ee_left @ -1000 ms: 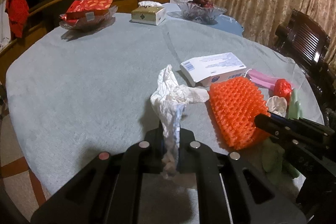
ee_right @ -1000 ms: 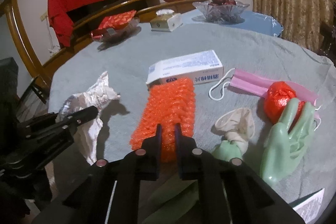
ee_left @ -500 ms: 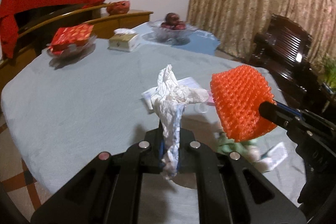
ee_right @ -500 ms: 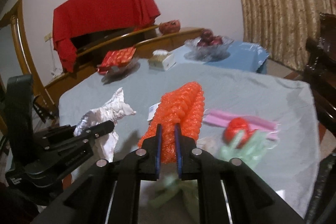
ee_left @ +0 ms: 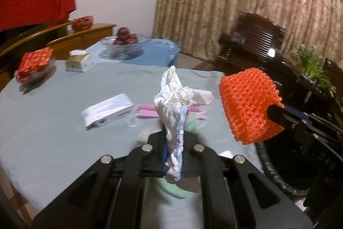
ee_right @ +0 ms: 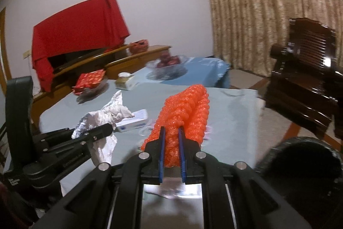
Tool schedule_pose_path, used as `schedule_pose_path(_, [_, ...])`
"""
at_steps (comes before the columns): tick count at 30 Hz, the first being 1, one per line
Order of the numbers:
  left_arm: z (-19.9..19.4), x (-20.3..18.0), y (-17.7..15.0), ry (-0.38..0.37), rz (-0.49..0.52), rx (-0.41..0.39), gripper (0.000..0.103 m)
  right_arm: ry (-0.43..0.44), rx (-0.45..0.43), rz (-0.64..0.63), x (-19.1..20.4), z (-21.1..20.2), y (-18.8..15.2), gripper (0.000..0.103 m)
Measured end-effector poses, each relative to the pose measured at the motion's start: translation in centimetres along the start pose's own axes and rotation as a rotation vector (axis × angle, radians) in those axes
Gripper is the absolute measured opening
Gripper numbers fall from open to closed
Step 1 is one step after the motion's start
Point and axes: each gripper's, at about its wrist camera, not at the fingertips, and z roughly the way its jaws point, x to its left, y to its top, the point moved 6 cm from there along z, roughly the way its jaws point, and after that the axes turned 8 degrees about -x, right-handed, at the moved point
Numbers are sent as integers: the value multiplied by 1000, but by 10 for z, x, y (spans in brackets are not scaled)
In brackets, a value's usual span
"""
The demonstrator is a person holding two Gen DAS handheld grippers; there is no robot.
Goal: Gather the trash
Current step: 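Carry the tissue and orange foam net toward the bin with both grippers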
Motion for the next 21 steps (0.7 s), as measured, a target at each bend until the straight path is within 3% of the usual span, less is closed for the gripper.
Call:
schedule_pose_path(10, [23, -118, -17, -211, 85, 43, 7, -187, -1, 41, -89, -56, -14, 11])
schedule_pose_path(21, [43, -212, -41, -362, 146, 76, 7, -369, 20, 99, -174, -109, -45, 11])
